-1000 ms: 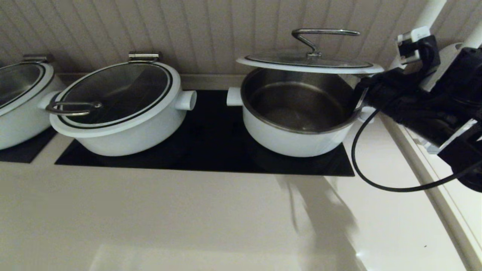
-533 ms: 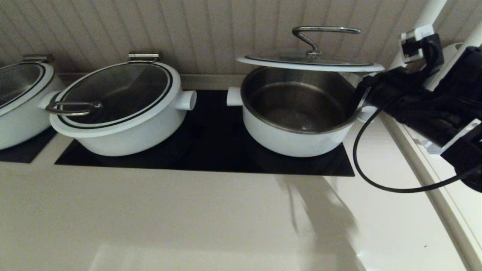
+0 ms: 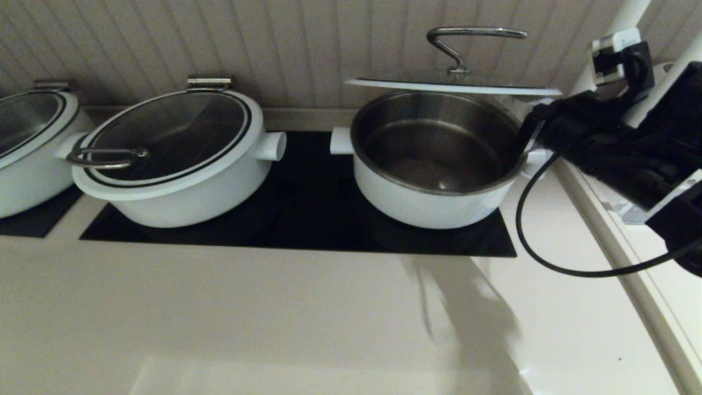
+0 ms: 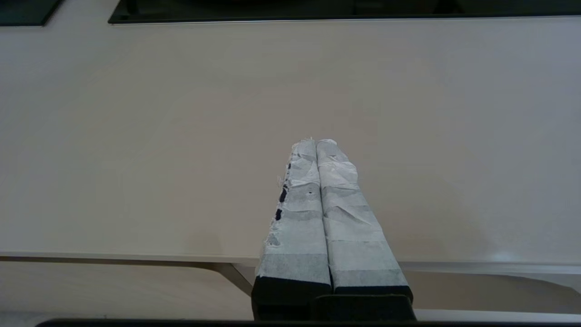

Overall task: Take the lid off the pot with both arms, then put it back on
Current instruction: Open the pot lid completely

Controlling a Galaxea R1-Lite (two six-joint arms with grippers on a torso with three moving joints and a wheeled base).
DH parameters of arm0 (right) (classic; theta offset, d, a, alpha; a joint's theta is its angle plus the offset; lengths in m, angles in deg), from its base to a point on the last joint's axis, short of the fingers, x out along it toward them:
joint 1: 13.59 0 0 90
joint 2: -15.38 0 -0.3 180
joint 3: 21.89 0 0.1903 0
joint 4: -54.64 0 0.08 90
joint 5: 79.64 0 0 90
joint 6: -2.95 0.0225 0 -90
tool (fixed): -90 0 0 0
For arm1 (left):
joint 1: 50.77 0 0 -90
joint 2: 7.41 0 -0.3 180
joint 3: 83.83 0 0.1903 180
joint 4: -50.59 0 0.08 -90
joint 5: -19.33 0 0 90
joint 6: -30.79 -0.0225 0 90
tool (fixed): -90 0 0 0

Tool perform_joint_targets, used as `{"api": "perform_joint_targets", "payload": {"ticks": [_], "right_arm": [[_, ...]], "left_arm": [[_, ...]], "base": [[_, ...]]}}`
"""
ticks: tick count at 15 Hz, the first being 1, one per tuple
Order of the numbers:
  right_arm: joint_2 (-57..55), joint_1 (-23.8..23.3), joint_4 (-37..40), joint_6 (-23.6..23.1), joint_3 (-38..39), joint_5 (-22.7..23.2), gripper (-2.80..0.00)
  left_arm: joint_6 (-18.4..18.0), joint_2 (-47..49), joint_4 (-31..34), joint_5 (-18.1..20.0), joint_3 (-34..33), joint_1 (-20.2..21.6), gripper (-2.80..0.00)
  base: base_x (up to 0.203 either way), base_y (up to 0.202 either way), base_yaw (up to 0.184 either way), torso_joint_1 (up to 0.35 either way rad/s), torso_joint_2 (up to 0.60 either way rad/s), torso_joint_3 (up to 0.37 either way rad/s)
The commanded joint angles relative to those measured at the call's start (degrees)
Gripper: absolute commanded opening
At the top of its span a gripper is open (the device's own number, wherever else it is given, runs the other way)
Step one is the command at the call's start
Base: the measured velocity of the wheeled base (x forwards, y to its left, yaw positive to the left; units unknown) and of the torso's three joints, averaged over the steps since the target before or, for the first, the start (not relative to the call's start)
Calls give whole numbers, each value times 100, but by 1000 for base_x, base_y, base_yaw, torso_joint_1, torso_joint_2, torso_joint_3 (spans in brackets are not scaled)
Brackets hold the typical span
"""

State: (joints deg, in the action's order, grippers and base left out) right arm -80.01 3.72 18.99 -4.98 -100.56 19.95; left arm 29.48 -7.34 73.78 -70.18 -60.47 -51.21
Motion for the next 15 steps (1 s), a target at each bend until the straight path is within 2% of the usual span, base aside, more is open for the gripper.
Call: {"api": "perform_joint_targets", "payload": {"ticks": [1, 15], "right_arm": [[21, 0, -40, -6, -19, 7, -280], [-50, -140, -49, 11, -550, 43, -280]], "left_arm": [[9, -7, -8, -22, 0, 0, -280], [9, -7, -8, -22, 0, 0, -280]], "base": [[0, 0, 0, 0, 0, 0], [0, 0, 0, 0, 0, 0]]}}
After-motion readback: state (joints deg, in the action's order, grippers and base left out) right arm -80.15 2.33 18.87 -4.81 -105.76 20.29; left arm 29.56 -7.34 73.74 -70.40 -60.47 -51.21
